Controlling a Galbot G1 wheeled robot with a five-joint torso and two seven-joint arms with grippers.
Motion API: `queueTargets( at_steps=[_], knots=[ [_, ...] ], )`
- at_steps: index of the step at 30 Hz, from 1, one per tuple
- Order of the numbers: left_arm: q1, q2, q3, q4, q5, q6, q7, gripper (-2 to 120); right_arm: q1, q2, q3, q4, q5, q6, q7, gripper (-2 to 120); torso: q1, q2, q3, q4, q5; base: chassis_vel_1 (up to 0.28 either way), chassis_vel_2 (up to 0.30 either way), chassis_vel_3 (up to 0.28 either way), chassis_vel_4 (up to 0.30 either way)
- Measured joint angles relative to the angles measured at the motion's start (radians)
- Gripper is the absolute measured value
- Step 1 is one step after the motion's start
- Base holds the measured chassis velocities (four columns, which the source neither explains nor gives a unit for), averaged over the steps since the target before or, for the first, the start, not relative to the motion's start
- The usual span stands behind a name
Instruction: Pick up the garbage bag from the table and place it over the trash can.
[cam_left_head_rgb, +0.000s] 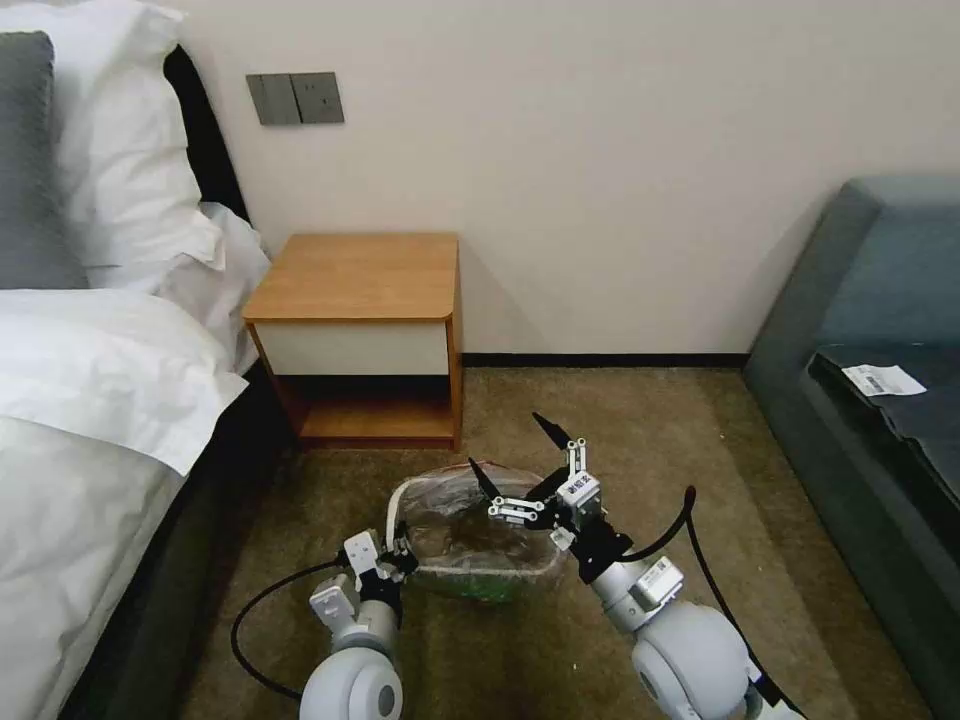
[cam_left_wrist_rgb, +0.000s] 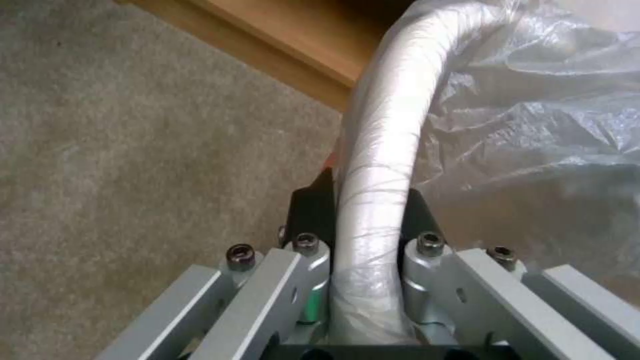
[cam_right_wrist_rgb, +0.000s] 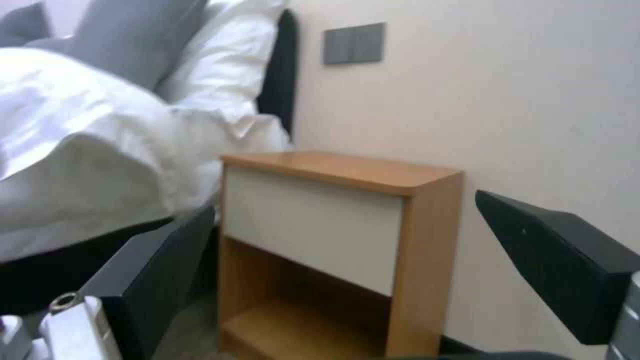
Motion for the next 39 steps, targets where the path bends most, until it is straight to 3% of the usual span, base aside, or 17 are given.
queueTargets(
  at_steps=[5,7,10,19,25,39],
  knots=[
    [0.002,0.000,0.000,0.000,0.008,-0.001,0.000,19,-0.005,0.031,-0.005,-0.001,0.007,-0.013,0.067,100,0.000,0.000,0.000,0.0001,0.0000,0.000,0.000,0.000,0.000],
    [0.001,0.000,0.003,-0.005,0.015,0.000,0.000,32,-0.006,0.041,-0.006,-0.002,0.010,-0.017,0.084,100,0.000,0.000,0.000,-0.0001,-0.0004,0.000,0.000,0.000,0.000],
    [0.002,0.000,0.005,-0.009,0.023,0.002,0.002,38,-0.006,0.042,-0.005,-0.002,0.010,-0.018,0.086,100,0.000,0.000,0.000,-0.0002,-0.0005,0.000,0.000,0.000,0.000],
    [0.012,0.003,0.006,-0.037,0.057,-0.005,0.011,76,0.000,0.047,-0.005,-0.008,0.009,-0.019,0.087,100,0.000,0.000,0.000,-0.0002,-0.0003,0.000,0.000,0.000,0.000],
    [0.017,0.004,0.008,-0.051,0.074,-0.006,0.013,94,0.008,0.050,-0.007,-0.013,0.009,-0.020,0.087,100,0.000,0.000,0.000,-0.0002,-0.0002,0.000,0.000,0.000,0.000],
    [0.031,0.003,0.014,-0.075,0.122,-0.031,0.017,96,0.012,0.054,-0.010,-0.013,0.008,-0.021,0.085,100,0.000,0.000,0.000,-0.0001,-0.0002,0.000,0.000,0.000,0.000]
  ],
)
